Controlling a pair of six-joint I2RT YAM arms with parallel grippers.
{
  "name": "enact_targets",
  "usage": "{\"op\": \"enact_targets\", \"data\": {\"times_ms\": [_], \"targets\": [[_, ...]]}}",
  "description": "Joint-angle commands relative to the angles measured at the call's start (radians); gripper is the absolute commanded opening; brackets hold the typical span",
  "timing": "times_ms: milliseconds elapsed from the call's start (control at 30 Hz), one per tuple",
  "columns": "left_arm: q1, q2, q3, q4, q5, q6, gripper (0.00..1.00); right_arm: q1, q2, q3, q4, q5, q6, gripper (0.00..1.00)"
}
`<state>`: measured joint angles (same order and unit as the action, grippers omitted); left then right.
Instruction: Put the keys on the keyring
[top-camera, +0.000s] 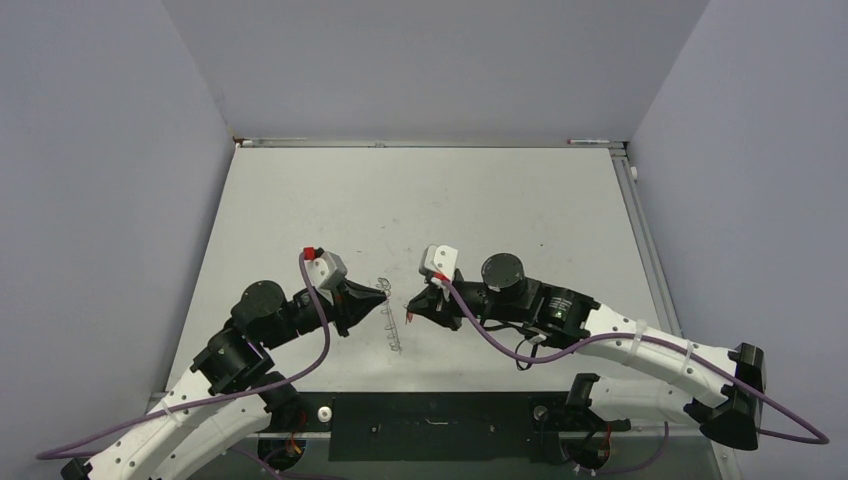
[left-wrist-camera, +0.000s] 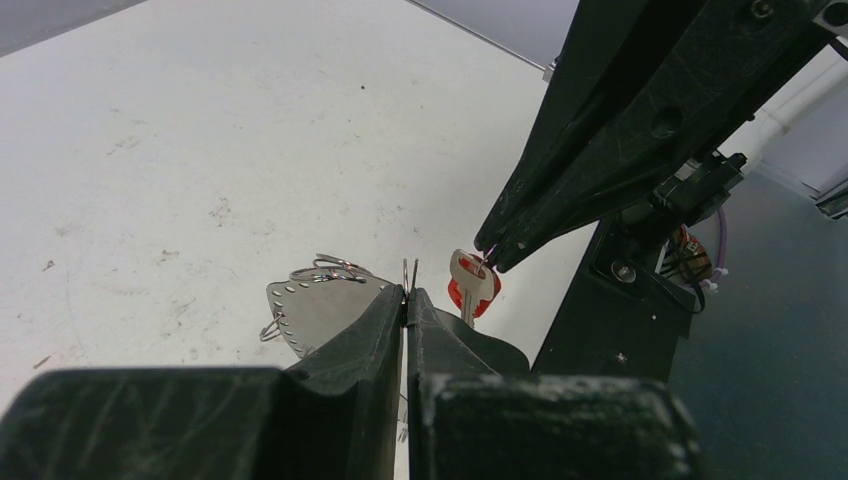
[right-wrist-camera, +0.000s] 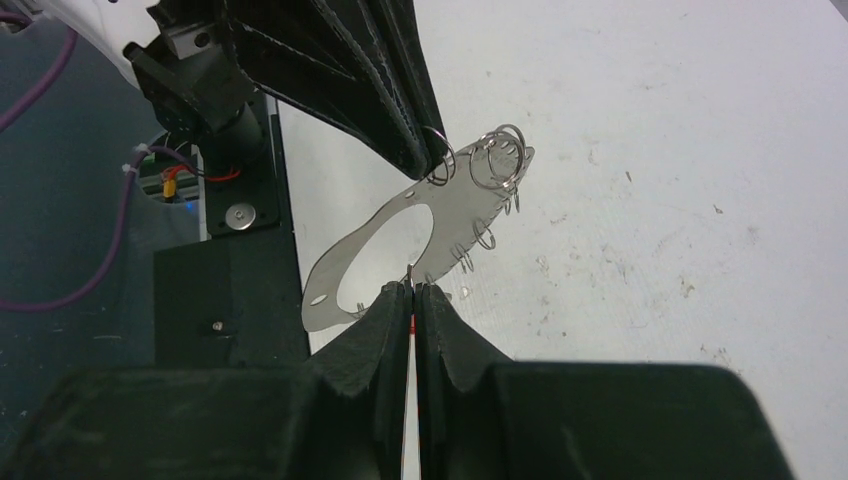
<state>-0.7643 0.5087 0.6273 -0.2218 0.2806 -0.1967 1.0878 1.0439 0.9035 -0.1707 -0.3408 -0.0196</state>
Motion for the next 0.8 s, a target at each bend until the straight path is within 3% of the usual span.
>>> {"op": "enact_targets", "data": {"times_ms": [0, 767], "targets": [[0.002, 0.0, 0.022, 0.053, -0.016, 0.016, 0.0, 0.006, 0.015, 0.067, 0.053, -0.059, -0.022, 0.05], [0.008, -0.03, -0.013, 0.1, -0.01, 0.008, 0.0, 0.003, 0.09, 0.146, 0.082, -0.063, -0.046, 0.05]]}}
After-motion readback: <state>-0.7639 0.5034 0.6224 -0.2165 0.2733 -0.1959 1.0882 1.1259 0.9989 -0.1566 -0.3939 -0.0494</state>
